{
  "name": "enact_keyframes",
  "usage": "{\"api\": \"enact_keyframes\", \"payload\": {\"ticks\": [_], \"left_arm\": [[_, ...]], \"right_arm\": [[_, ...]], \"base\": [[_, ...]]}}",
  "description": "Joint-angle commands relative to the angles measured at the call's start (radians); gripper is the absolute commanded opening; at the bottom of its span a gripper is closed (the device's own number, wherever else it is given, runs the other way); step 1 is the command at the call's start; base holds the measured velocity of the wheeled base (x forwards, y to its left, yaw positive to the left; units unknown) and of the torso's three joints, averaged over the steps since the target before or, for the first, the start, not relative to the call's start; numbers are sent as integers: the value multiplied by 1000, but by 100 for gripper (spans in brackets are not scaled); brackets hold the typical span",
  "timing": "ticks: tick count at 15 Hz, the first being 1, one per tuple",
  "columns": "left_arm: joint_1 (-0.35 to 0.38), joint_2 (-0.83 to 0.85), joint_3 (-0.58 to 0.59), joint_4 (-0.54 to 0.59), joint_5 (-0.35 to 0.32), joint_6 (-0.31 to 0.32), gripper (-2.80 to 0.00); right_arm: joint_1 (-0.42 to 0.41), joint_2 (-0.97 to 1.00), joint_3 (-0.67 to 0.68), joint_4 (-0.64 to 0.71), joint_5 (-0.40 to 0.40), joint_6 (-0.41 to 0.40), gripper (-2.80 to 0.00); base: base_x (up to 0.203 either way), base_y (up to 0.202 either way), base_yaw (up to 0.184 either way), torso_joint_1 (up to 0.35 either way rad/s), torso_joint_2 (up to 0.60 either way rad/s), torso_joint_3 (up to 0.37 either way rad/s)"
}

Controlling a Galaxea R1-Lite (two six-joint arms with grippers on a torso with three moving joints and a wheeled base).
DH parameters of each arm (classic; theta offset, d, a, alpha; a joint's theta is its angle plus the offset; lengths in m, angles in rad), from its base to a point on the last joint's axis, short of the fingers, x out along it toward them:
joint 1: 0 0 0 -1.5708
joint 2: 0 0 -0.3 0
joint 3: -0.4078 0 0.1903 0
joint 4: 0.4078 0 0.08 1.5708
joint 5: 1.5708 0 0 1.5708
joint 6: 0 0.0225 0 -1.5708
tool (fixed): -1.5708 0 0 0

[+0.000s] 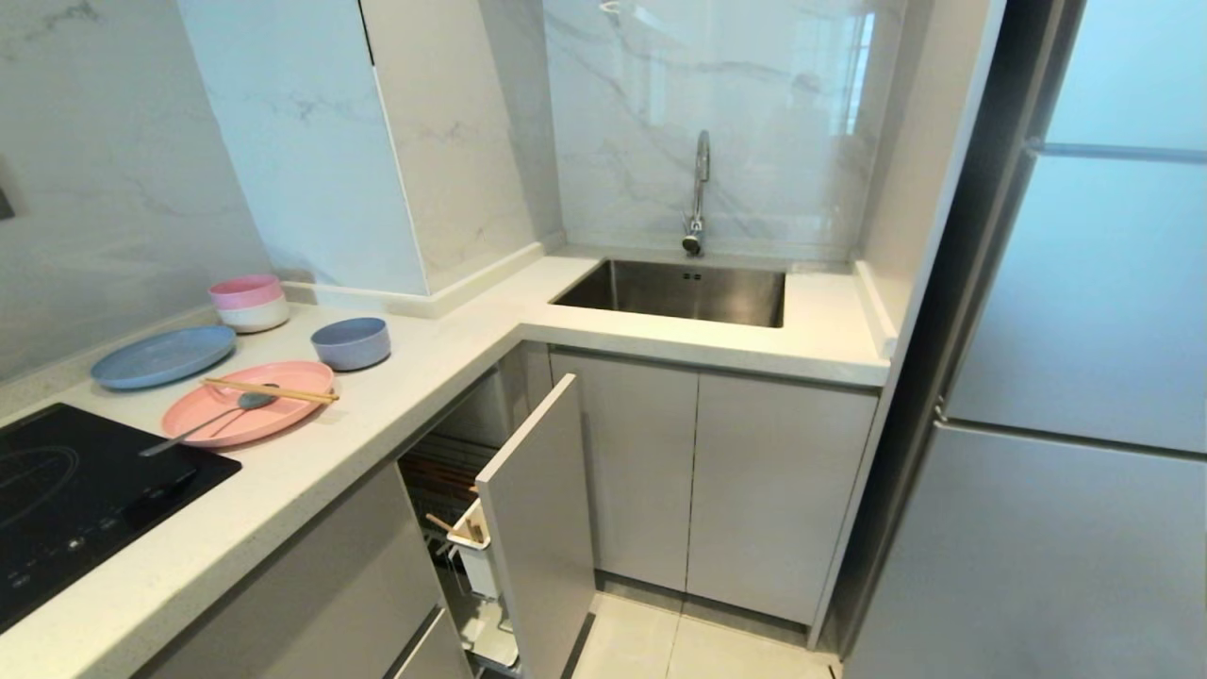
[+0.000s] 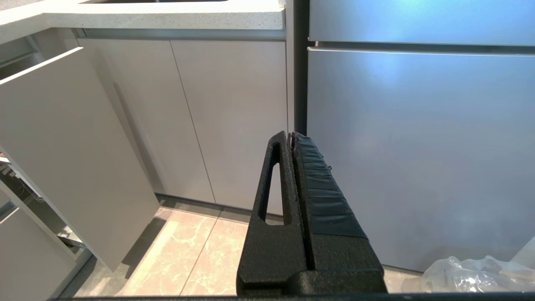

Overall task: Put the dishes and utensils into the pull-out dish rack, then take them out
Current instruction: Open the cupboard

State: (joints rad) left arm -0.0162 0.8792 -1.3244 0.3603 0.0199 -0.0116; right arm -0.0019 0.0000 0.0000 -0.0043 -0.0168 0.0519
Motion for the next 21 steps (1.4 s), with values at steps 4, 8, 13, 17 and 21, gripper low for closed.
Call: {"api": "enact_keyframes", "payload": {"ticks": [4,8,13,17,21], "left_arm": [[-6,370,-113,20,3,-2,-280],[-1,465,-215,214,-83,46,-280],[8,641,-354,387,-124,65,-280],[-16,802,-503,613,-124,54,-280],[-76,922,-559,620,-106,45,-280]], "right_arm": [[0,1,0,0,0,0,-280],[0,0,0,0,0,0,-280],[0,0,0,0,0,0,-280],[-1,1,0,1,0,0,-280],[-1,2,0,1,0,0,-280]], "base": [[0,0,0,0,0,0],[0,0,0,0,0,0],[0,0,0,0,0,0],[0,0,0,0,0,0],[0,0,0,0,0,0]]}}
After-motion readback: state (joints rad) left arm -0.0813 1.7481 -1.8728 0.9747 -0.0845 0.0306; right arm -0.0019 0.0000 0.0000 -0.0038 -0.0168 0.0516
